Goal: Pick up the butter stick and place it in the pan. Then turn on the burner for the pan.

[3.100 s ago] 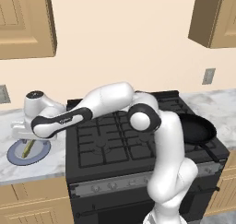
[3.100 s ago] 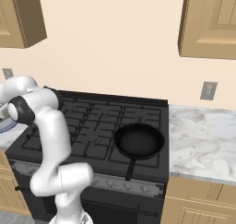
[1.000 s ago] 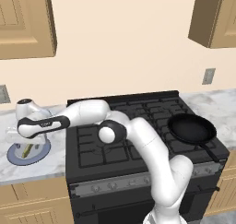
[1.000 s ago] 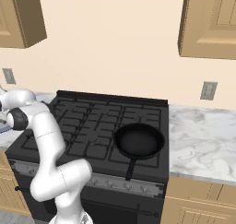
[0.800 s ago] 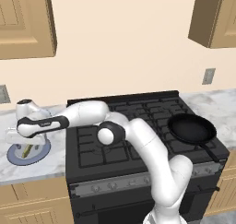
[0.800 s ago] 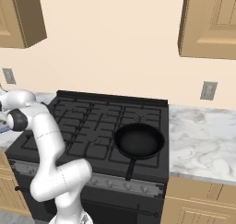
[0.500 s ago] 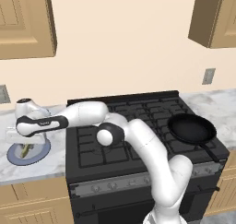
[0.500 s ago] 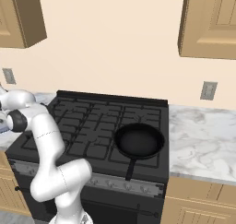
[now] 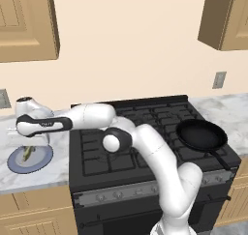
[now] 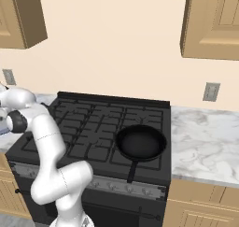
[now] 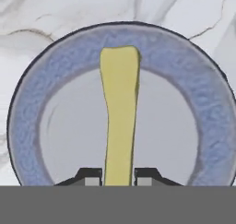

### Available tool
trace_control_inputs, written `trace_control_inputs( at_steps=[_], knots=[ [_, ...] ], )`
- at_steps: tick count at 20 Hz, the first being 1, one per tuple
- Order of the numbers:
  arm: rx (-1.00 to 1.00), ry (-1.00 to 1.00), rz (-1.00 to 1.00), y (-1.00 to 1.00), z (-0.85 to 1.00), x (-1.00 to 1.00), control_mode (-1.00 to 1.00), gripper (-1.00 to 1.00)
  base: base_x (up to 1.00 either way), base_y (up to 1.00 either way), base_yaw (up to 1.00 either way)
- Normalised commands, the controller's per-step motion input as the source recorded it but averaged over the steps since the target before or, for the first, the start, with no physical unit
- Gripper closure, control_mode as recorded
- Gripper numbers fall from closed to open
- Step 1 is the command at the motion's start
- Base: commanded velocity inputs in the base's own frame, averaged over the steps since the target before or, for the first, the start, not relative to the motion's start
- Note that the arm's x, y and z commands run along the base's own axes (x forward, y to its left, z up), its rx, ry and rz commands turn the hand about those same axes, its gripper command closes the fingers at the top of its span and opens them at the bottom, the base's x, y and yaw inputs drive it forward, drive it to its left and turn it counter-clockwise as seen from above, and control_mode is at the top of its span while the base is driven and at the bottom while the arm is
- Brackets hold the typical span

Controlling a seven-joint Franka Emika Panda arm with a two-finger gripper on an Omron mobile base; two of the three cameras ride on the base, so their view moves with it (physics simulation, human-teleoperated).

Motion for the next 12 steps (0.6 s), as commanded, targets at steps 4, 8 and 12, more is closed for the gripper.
trace_control_inputs(
  at_steps=[4, 8, 12],
  knots=[
    [0.0, -0.03, 0.02, -0.69, 0.26, -0.23, -1.0, 1.0, 0.0, 0.0, 0.0],
    [0.0, -0.02, 0.02, -0.86, 0.17, -0.28, -1.0, 1.0, 0.0, 0.0, 0.0],
    [0.0, -0.04, 0.02, -0.99, 0.13, -0.37, -1.0, 1.0, 0.0, 0.0, 0.0]
  ],
)
